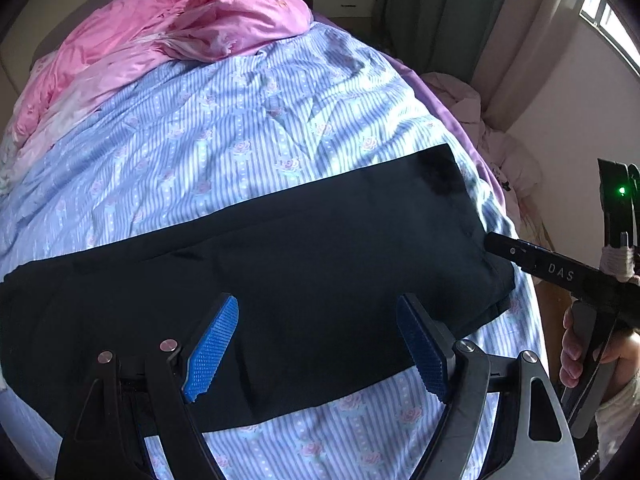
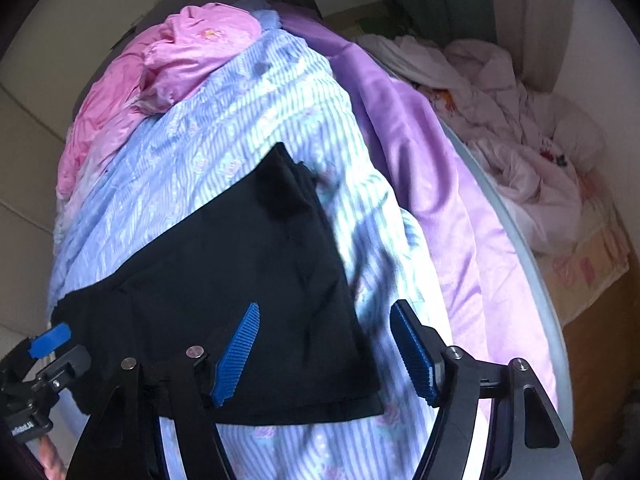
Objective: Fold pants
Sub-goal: 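Grasp the end of the trouser strip with the right gripper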
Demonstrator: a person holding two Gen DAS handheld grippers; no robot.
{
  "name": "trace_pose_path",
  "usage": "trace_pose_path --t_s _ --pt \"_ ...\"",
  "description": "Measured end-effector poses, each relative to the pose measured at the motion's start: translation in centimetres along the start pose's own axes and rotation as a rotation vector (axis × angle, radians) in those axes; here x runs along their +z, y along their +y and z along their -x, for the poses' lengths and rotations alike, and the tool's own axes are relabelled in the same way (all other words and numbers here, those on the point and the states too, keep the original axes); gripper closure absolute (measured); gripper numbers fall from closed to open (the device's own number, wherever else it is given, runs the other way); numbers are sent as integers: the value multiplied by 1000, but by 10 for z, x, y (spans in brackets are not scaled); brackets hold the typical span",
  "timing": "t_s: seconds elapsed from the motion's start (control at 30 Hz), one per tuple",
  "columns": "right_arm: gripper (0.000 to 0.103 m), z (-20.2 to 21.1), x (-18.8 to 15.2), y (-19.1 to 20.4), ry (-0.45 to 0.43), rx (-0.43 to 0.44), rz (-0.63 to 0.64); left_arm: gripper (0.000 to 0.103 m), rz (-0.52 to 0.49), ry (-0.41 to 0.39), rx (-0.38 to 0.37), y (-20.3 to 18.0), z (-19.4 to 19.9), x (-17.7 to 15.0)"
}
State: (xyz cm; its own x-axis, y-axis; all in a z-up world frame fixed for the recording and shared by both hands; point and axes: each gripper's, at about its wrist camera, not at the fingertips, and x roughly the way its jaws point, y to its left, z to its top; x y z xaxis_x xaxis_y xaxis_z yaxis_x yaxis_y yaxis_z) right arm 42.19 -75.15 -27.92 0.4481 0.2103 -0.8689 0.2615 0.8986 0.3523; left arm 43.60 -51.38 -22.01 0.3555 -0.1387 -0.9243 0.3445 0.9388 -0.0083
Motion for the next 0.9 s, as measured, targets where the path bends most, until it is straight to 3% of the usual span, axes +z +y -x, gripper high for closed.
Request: trace_pose_path --t_s 0.2,0.4,0.7,0.8,0.9 --pt "40 -21 5 -10 49 23 -30 22 11 34 -7 -3 -16 4" --pt "44 -8 -4 -3 26 26 -11 22 13 48 -14 -2 -19 4" --pt "73 -1 -16 -4 50 -24 10 22 -1 59 -33 -11 -20 2" --pt "88 2 -18 -1 59 -47 38 22 -4 62 -43 -15 -19 1" --pt "91 -1 -18 -7 91 -22 13 22 -8 63 -49 -19 -19 2"
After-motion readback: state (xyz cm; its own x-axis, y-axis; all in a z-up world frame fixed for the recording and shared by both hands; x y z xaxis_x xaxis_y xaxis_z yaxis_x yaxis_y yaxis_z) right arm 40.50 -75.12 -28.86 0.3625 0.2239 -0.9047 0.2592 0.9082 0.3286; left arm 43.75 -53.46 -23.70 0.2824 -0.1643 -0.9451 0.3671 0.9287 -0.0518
